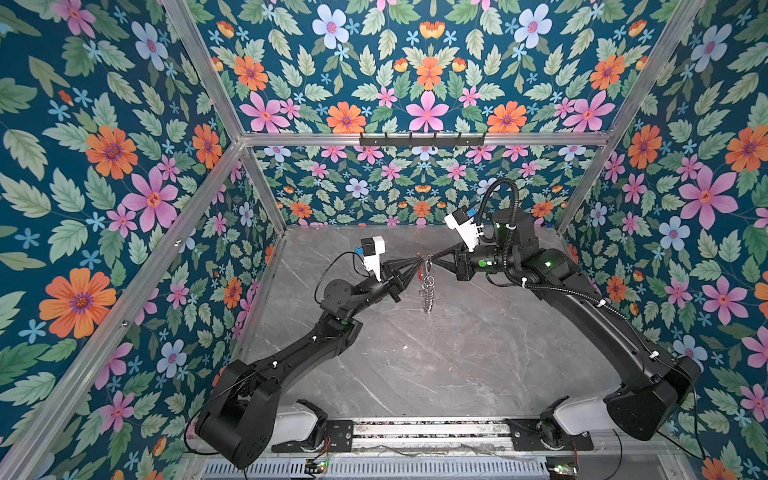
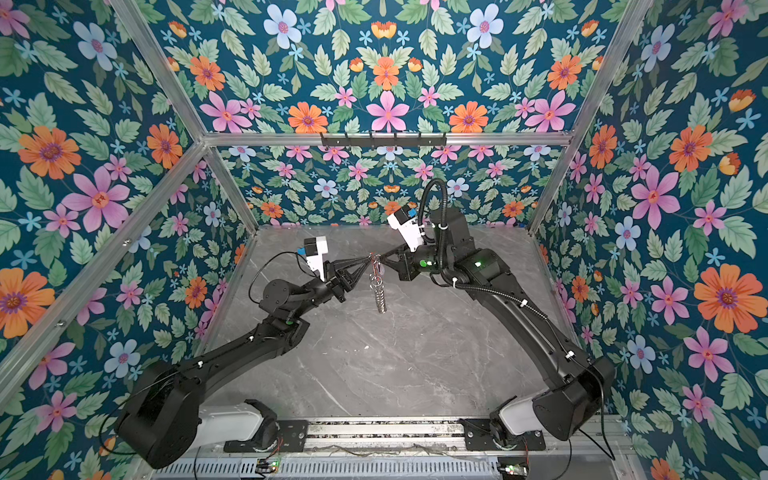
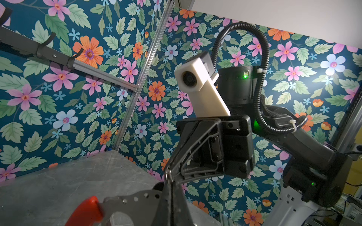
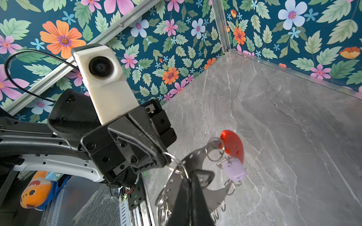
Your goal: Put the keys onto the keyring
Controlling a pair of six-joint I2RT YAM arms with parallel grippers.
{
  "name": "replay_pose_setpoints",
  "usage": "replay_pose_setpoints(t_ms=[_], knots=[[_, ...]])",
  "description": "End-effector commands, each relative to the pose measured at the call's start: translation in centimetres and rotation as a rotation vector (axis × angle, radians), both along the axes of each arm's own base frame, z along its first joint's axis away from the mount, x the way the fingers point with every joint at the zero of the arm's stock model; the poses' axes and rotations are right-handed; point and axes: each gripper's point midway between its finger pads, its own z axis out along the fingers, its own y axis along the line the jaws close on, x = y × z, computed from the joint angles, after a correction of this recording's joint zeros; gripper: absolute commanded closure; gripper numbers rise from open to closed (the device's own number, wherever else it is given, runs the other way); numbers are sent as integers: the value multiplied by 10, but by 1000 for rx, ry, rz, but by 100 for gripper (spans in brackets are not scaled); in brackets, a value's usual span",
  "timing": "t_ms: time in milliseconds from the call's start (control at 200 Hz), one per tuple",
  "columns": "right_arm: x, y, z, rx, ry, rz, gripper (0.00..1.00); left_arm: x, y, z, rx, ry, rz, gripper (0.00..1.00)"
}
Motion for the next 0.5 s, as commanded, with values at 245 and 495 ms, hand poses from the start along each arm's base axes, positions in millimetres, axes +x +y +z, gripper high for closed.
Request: replay_pose_setpoints(t_ms=[245, 495], knots=[[-6, -3, -5, 1, 45, 11, 100, -15, 6, 25, -59, -114, -19, 100], [-3, -25, 1, -27, 6, -77, 53, -15, 1, 19, -8, -114, -29, 100]])
